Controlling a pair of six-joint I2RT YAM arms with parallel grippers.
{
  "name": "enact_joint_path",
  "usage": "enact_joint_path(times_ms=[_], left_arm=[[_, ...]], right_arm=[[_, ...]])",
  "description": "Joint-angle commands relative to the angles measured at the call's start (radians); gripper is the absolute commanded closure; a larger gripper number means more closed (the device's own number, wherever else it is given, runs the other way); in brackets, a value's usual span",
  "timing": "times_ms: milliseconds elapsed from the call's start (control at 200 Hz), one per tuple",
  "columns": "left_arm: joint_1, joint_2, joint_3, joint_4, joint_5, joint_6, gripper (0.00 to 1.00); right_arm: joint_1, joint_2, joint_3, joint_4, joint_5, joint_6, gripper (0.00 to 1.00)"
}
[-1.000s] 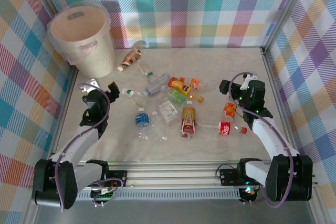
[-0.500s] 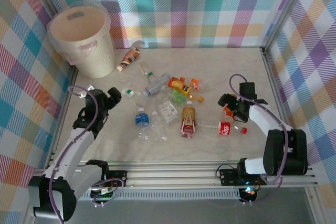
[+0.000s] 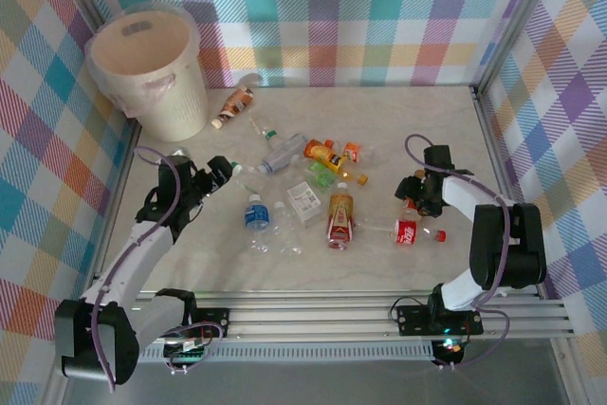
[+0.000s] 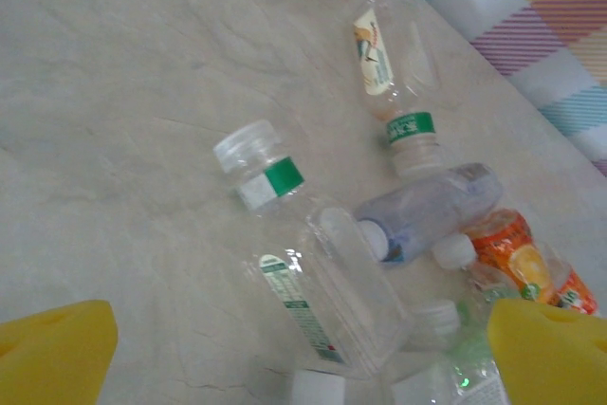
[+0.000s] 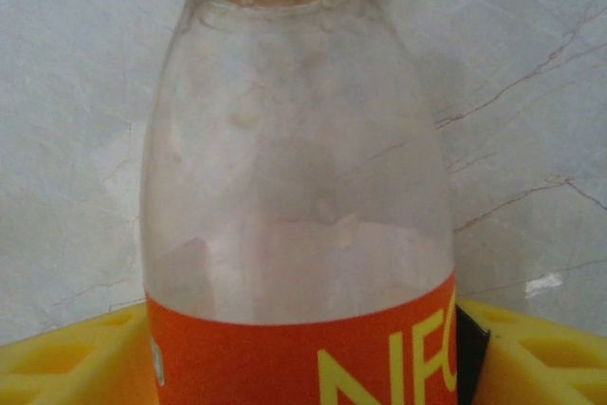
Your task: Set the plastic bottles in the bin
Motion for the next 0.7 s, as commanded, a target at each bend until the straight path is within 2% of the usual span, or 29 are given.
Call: enact_joint_path(times_ms=[0,225,370,695], left_arm=[[-0.023,0.018,0.05,0.042,0.076,-0.002,0.0],[-0.07,0.054,0.105,0.066,0.136,0.0,0.0],[-0.121,0.091,0.164,0.089,0.209,0.0,0.0],[-0.245,0.227,0.296,0.229,0.379,-0.056,0.0]], right_arm=[[0.009,-0.001,0.026,0.013,0.015,-0.006,0.32],[0.014,-0.096,0.021,0.062,-0.004,-0.009,0.48],[0.03,-0.176,0.04,0.083,-0.093,0.0,0.53],[0.161,-0.345,0.029,0.307,-0.346,-0.014,0.6]])
